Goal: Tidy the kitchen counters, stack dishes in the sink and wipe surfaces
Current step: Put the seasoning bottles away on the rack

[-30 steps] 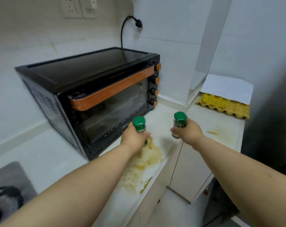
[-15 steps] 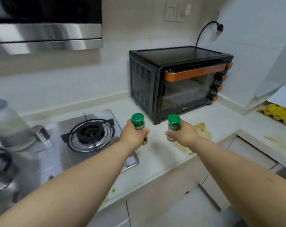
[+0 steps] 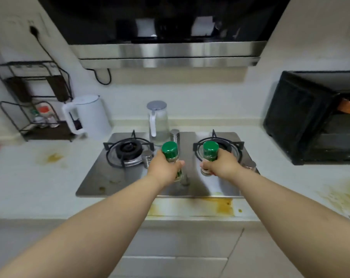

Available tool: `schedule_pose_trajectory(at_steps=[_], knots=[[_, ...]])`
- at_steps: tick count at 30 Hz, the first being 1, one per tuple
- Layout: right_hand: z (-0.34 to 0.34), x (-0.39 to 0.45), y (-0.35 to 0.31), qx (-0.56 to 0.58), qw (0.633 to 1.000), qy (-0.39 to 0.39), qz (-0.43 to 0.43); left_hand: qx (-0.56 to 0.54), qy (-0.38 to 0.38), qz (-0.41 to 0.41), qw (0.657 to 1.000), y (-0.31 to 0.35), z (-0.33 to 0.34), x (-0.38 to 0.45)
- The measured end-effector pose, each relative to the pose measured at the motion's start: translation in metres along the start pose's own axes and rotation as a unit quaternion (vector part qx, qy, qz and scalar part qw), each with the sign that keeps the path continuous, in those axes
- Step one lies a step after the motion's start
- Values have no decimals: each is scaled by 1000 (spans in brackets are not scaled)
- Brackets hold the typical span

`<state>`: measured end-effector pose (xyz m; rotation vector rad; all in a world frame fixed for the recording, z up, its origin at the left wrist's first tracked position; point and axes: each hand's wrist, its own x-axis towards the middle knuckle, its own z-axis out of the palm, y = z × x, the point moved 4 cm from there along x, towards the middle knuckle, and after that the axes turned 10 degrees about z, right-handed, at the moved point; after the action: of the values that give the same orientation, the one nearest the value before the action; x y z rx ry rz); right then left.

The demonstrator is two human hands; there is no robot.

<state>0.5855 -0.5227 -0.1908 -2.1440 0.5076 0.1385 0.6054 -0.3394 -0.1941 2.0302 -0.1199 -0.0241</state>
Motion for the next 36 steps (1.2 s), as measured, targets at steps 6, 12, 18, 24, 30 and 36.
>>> schedule_pose_trajectory(at_steps=[6, 12, 18, 24, 30, 36], knots=[[142, -10, -127, -46, 995, -46, -76, -3, 68, 1, 998, -65, -160, 6], [298, -14, -238, -52, 985, -125, -104, -28, 142, -55, 988, -148, -328, 22], [399, -3, -306, -57, 979, -167, -106, -44, 187, -95, 977, -211, -436, 58], [450, 52, -361, -37, 977, -170, -124, -54, 203, -110, 972, -250, -477, 111], [500, 105, -424, -38, 967, -198, -156, -17, 208, -118, 971, -266, -517, 170], [546, 143, -457, -57, 970, -171, -163, -14, 203, -130, 970, -294, -548, 231]])
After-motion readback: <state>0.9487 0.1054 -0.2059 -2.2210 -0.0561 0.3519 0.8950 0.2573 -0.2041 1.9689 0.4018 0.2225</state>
